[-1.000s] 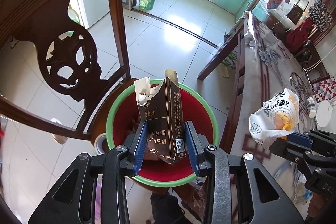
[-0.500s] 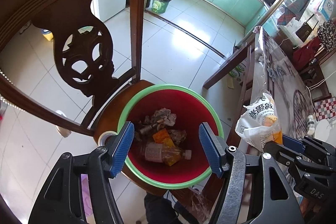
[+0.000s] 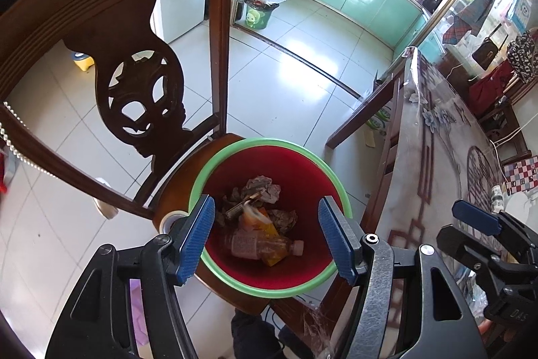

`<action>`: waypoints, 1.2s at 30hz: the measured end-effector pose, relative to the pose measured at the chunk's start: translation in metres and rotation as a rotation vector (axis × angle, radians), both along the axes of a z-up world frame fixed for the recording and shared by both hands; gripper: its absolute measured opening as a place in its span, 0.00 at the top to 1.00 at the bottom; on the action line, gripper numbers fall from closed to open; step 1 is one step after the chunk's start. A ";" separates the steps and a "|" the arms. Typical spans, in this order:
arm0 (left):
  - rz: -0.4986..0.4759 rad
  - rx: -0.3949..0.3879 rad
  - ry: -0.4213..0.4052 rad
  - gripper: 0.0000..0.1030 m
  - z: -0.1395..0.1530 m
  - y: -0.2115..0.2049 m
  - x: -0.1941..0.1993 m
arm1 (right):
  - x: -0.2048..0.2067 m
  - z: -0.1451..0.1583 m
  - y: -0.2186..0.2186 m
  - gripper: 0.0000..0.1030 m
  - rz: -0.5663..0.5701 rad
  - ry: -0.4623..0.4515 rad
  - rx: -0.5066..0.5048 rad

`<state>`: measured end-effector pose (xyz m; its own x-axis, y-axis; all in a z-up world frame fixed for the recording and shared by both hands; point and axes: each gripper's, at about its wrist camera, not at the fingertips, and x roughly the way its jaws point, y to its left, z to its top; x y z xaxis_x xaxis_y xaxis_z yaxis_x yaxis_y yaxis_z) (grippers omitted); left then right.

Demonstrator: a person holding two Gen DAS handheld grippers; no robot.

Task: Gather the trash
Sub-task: 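Move both tools back to the trash on the table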

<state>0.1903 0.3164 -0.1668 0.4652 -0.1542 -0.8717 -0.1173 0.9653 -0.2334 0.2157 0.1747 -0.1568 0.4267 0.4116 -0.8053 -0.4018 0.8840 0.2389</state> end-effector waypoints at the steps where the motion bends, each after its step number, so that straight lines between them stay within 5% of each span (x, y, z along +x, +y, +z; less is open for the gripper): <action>1: -0.007 -0.001 -0.002 0.39 0.001 -0.004 -0.001 | -0.003 0.004 -0.004 0.40 -0.003 -0.013 -0.001; 10: -0.154 0.009 -0.035 0.39 0.015 -0.072 -0.010 | -0.038 0.029 -0.069 0.39 -0.113 -0.058 0.044; 19: -0.302 0.018 -0.037 0.39 0.025 -0.169 -0.030 | -0.086 0.021 -0.201 0.39 -0.343 -0.003 0.079; 27: -0.442 0.080 -0.153 0.38 0.059 -0.259 -0.068 | -0.145 0.001 -0.334 0.39 -0.563 0.052 -0.026; 36: -0.545 0.104 -0.235 0.36 0.084 -0.339 -0.093 | -0.203 -0.021 -0.436 0.39 -0.725 0.153 -0.090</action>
<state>0.0977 -0.0228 -0.0825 0.5251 -0.3443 -0.7783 0.4446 0.8908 -0.0942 0.0130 -0.2610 -0.1781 0.4464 -0.0003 -0.8948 0.3210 0.9335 0.1598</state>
